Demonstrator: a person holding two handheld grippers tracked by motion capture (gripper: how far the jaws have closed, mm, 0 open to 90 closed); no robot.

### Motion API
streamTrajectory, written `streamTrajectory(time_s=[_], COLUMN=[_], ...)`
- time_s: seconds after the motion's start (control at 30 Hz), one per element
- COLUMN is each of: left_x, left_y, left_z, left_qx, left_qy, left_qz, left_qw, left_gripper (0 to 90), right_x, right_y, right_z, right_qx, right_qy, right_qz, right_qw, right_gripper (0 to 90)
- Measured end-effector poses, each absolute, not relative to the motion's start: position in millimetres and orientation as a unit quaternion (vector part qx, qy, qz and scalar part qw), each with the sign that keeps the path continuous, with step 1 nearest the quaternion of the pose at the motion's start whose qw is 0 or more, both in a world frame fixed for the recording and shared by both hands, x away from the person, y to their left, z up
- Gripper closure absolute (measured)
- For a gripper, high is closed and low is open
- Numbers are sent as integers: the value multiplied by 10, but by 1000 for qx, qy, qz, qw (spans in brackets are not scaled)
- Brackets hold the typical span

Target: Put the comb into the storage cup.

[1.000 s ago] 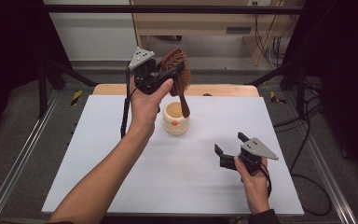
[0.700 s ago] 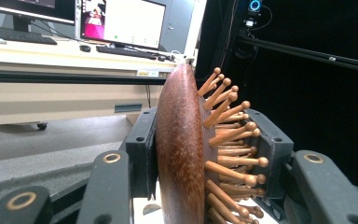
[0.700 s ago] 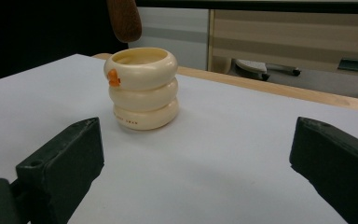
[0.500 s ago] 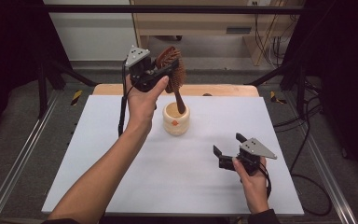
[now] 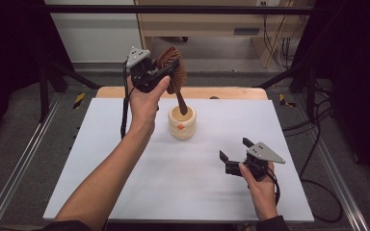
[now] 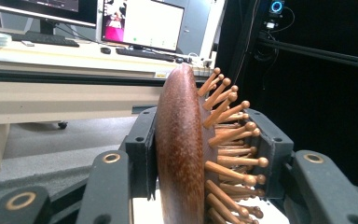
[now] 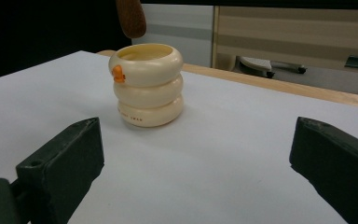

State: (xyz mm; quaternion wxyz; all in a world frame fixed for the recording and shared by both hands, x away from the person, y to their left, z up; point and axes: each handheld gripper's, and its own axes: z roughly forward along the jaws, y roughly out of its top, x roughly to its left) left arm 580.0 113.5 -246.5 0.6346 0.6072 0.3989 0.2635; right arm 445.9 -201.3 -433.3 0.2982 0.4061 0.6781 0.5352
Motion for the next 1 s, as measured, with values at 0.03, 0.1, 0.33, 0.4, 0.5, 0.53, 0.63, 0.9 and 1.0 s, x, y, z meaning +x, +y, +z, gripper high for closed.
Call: streamTrajectory(time_s=[0.03,0.1,0.33,0.4,0.5,0.53,0.63,0.9,1.0], left_x=[5808,5823,5847,5852,5861,5864,5877,5905,5913], left_y=[1137,1143,1172,1175,1179,1180,1182,1199,1203], left_z=[-2473,-2485,-2497,-2499,-2508,-2512,-2525,-2583,-2595], left_qx=[606,606,602,601,601,601,602,601,600], left_qy=[400,401,405,405,407,407,408,414,416], left_qz=[263,265,269,270,269,269,270,268,268], left_qw=[635,634,634,633,633,633,631,628,628], left_gripper=[507,507,506,507,507,507,506,506,506], right_x=[4458,4456,4458,4457,4458,4457,4456,4459,4460], right_y=[-2015,-2016,-2006,-2005,-2003,-2002,-1992,-1986,-1979], right_z=[-4332,-4329,-4334,-4333,-4334,-4334,-4335,-4343,-4345], right_qx=[406,405,402,402,401,401,403,400,400], right_qy=[678,678,680,680,681,681,680,686,687], right_qz=[536,536,537,538,537,537,538,534,533], right_qw=[298,299,295,295,295,296,292,292,290], right_gripper=[36,36,36,36,36,36,36,36,36])
